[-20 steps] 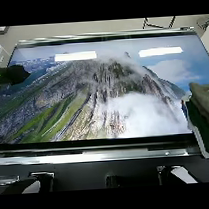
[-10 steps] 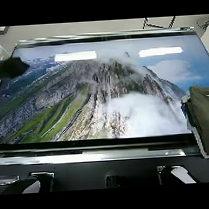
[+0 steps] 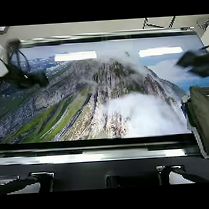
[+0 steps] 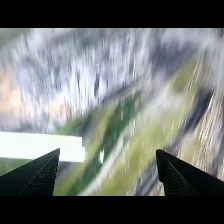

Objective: Fold the clothes and pants, and hang the long-sleeved shirts on hangers.

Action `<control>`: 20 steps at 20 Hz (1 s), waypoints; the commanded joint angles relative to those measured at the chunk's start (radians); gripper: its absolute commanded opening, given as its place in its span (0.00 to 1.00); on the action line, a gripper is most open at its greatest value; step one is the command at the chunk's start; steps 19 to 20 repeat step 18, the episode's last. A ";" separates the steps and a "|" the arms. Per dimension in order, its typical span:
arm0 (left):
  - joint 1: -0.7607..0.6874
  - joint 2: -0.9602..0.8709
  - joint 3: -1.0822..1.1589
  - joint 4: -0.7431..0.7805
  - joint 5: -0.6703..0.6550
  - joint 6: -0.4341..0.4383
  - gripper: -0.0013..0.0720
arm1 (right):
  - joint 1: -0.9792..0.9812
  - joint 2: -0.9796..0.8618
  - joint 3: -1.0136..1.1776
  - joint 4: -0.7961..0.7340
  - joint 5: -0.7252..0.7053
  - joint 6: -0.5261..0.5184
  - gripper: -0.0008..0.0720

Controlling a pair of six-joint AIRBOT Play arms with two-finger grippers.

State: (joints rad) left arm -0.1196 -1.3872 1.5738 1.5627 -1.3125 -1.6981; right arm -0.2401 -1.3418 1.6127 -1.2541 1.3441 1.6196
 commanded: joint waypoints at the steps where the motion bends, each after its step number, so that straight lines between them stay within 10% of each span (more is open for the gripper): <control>1: -0.006 0.021 -0.158 -0.069 -0.043 0.002 1.00 | 0.197 -0.146 0.010 -0.056 0.218 0.076 0.94; 20: -0.005 0.061 -0.214 -0.026 0.021 -0.004 1.00 | 0.212 -0.163 0.010 -0.069 0.220 0.071 0.95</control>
